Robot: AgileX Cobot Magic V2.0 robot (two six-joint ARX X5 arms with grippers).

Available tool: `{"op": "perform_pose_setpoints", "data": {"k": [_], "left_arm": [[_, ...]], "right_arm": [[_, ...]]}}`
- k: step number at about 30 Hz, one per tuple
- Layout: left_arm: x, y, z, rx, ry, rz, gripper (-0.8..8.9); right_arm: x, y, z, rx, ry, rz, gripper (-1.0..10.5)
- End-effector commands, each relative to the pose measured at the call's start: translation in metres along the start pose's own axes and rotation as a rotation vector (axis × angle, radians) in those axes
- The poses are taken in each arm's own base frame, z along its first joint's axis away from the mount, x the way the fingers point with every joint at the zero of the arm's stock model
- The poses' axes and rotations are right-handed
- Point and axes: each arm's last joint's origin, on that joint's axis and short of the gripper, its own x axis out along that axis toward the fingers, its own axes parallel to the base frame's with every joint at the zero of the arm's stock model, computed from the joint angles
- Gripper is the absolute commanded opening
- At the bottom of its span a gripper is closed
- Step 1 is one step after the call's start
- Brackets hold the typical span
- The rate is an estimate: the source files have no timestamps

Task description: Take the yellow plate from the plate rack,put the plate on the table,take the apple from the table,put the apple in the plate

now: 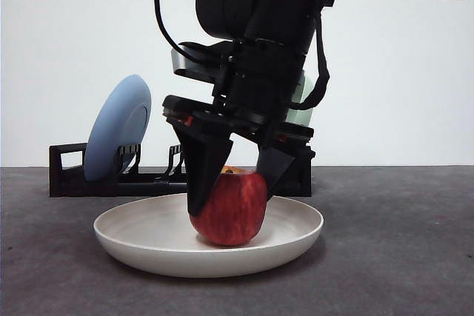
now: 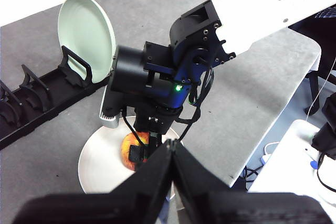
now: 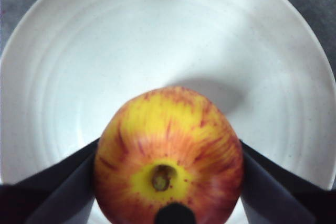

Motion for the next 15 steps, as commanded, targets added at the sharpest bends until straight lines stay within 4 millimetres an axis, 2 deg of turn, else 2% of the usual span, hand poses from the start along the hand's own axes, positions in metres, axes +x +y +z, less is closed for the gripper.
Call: {"op": "perform_pose_setpoints", "data": {"k": [1, 2, 6, 7, 9, 15], "left_arm": [[0.0011, -0.0002, 0.0, -0.001, 0.001, 0.002, -0.08], [0.0012, -0.0003, 0.0, -0.001, 0.001, 0.002, -0.08], [0.0012, -0.0003, 0.0, 0.007, 0.001, 0.002, -0.08], [0.0012, -0.0003, 0.0, 0.007, 0.001, 0.002, -0.08], [0.0012, -0.0003, 0.0, 0.007, 0.001, 0.002, -0.08], [0.0012, -0.0003, 0.0, 0.007, 0.001, 0.002, -0.08]], "right_arm": [[0.0116, 0.0003, -0.0042, 0.01, 0.047, 0.0, 0.3], [0.0115, 0.0003, -0.0043, 0.009, 0.048, 0.002, 0.9], [0.0113, 0.0005, -0.0046, 0.01, 0.052, 0.003, 5.0], [0.0112, 0.0007, -0.0047, 0.011, 0.053, 0.004, 5.6], [0.0112, 0.0012, -0.005, 0.01, 0.056, 0.012, 6.0], [0.0095, 0.003, -0.003, 0.007, 0.05, 0.024, 6.0]]}}
